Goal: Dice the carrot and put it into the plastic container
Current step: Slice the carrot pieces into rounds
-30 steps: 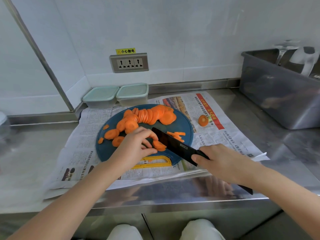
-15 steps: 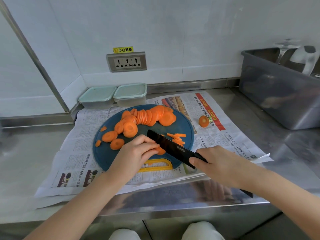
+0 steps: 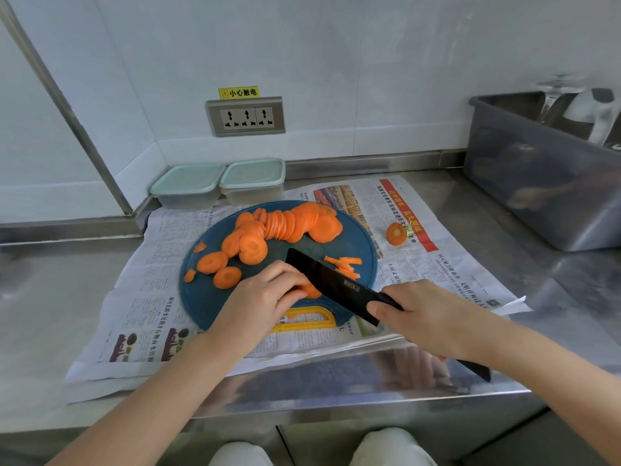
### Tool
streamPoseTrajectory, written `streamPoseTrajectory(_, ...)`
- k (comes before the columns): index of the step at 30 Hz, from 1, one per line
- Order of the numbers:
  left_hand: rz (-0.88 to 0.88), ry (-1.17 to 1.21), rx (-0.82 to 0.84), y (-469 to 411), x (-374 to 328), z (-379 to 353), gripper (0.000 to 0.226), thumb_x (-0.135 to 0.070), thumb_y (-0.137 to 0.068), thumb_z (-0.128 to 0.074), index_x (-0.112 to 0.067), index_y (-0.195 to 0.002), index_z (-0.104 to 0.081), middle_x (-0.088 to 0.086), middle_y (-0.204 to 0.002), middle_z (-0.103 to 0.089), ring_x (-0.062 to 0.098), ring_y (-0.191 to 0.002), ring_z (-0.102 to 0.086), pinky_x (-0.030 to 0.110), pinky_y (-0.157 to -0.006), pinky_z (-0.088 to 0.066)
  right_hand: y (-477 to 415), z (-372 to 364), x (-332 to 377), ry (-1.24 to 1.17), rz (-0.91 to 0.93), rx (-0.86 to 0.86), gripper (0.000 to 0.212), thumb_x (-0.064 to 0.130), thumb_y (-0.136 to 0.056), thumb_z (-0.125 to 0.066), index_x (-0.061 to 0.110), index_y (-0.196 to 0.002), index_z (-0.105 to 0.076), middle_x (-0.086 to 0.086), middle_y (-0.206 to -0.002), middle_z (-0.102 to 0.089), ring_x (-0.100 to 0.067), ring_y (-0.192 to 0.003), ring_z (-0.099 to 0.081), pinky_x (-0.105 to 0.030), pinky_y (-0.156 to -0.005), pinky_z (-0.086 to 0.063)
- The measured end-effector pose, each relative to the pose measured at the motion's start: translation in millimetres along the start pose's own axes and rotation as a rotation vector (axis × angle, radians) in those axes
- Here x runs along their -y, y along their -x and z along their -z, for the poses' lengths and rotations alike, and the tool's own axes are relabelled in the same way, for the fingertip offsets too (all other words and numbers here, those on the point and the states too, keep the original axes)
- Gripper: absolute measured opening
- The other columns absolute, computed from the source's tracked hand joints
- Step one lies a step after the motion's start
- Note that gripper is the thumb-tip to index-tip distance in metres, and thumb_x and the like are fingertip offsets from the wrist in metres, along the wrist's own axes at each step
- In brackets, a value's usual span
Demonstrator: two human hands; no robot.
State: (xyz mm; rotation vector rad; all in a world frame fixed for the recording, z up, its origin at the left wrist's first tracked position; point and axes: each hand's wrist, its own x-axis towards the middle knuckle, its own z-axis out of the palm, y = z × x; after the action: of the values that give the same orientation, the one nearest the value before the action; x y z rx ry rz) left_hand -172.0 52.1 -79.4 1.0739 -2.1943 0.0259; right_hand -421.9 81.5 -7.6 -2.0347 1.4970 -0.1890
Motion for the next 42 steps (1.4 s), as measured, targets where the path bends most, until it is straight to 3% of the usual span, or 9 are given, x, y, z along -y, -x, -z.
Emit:
streamPoseTrajectory(7, -0.043, -0.085, 0.005, -1.6, -3.6, 4.3, 0.026, -0.036, -0.091, -0.051, -0.02, -0.096, -0.071, -0.009, -0.092, -0.064, 0.006, -0.073, -0.064, 0.02, -0.052, -0.05, 0.2, 1.7, 3.5, 0.003, -0.004, 0.022, 0.036, 0.039, -0.099, -0.043, 0.01, -0.079, -0.052, 0.001, -0.063, -0.048, 0.001, -0.037, -0.045, -0.014, -0.038, -0.035)
streamPoseTrajectory(12, -0.004, -0.006, 0.033, -3.4, -3.0, 5.1, 0.027, -0.033, -0.09, -0.05, -0.018, -0.098, -0.071, -0.009, -0.103, -0.061, 0.007, -0.085, -0.064, 0.025, -0.064, -0.055, -1.4, 1.0, 1.6, 0.007, -0.003, 0.017, 0.037, 0.04, -0.099, -0.043, 0.009, -0.082, -0.055, 0.0, -0.067, -0.052, -0.001, -0.041, -0.047, -0.015, -0.04, -0.036)
streamPoseTrajectory(16, -0.01, 0.04, 0.029, -2.2, -3.9, 3.4, 0.025, -0.031, -0.09, -0.053, -0.016, -0.096, -0.072, -0.008, -0.099, -0.061, 0.007, -0.084, -0.063, 0.023, -0.069, -0.053, -1.9, -0.9, 5.6, 0.024, -0.001, 0.012, 0.034, 0.042, -0.099, -0.042, 0.017, -0.077, -0.052, 0.001, -0.071, -0.055, -0.006, -0.052, -0.052, -0.016, -0.048, -0.041)
streamPoseTrajectory(19, -0.008, 0.012, 0.006, -2.3, -4.6, 0.2, 0.026, -0.031, -0.089, -0.054, -0.014, -0.093, -0.072, -0.004, -0.093, -0.061, 0.009, -0.08, -0.064, 0.025, -0.066, -0.054, -1.7, -1.3, 11.0, 0.024, -0.004, 0.026, 0.033, 0.041, -0.099, -0.041, 0.018, -0.078, -0.051, 0.003, -0.068, -0.05, -0.003, -0.043, -0.048, -0.014, -0.041, -0.037)
streamPoseTrajectory(22, -0.013, -0.027, -0.008, -0.6, -4.2, -2.1, 0.026, -0.031, -0.089, -0.053, -0.012, -0.091, -0.072, -0.002, -0.09, -0.061, 0.011, -0.077, -0.065, 0.028, -0.064, -0.055, -3.1, -0.1, 12.4, 0.019, -0.036, 0.008, 0.035, 0.042, -0.099, -0.042, 0.014, -0.083, -0.053, 0.002, -0.067, -0.049, -0.007, -0.047, -0.044, -0.015, -0.042, -0.037)
streamPoseTrajectory(28, -0.01, -0.077, -0.013, -1.1, -4.9, -1.9, 0.026, -0.031, -0.088, -0.055, -0.014, -0.088, -0.074, -0.002, -0.085, -0.063, 0.012, -0.078, -0.064, 0.029, -0.064, -0.055, 0.2, 5.6, 14.8, -0.065, -0.024, -0.029, 0.035, 0.039, -0.099, -0.043, 0.014, -0.076, -0.05, 0.002, -0.061, -0.046, -0.004, -0.04, -0.041, -0.015, -0.04, -0.035)
streamPoseTrajectory(33, -0.002, -0.074, -0.01, 0.1, -5.3, -2.2, 0.01, -0.012, -0.078, -0.076, -0.011, -0.088, -0.074, -0.001, -0.081, -0.061, 0.009, -0.074, -0.061, 0.02, -0.067, -0.051, -2.9, -1.3, 12.1, 0.007, 0.021, -0.05, 0.035, 0.039, -0.099, -0.042, 0.016, -0.075, -0.05, 0.002, -0.064, -0.049, -0.007, -0.049, -0.042, -0.016, -0.044, -0.035)
streamPoseTrajectory(38, 0.002, -0.069, -0.013, -0.9, -6.5, -1.2, 0.012, -0.01, -0.075, -0.078, -0.011, -0.086, -0.074, -0.001, -0.079, -0.059, 0.007, -0.072, -0.058, 0.016, -0.066, -0.049, -5.9, -6.4, 7.1, 0.01, 0.062, -0.066, 0.036, 0.04, -0.099, -0.043, 0.012, -0.078, -0.054, 0.0, -0.066, -0.051, -0.008, -0.052, -0.042, -0.02, -0.048, -0.036)
streamPoseTrajectory(42, 0.026, -0.047, -0.008, -0.6, -7.6, -2.1, 0.012, -0.01, -0.075, -0.078, -0.01, -0.087, -0.075, -0.001, -0.078, -0.06, 0.005, -0.072, -0.057, 0.015, -0.068, -0.048, -7.2, -9.8, 7.3, 0.008, 0.078, -0.063, 0.033, 0.037, -0.1, -0.042, 0.019, -0.073, -0.048, 0.002, -0.066, -0.05, -0.008, -0.051, -0.043, -0.019, -0.048, -0.037)
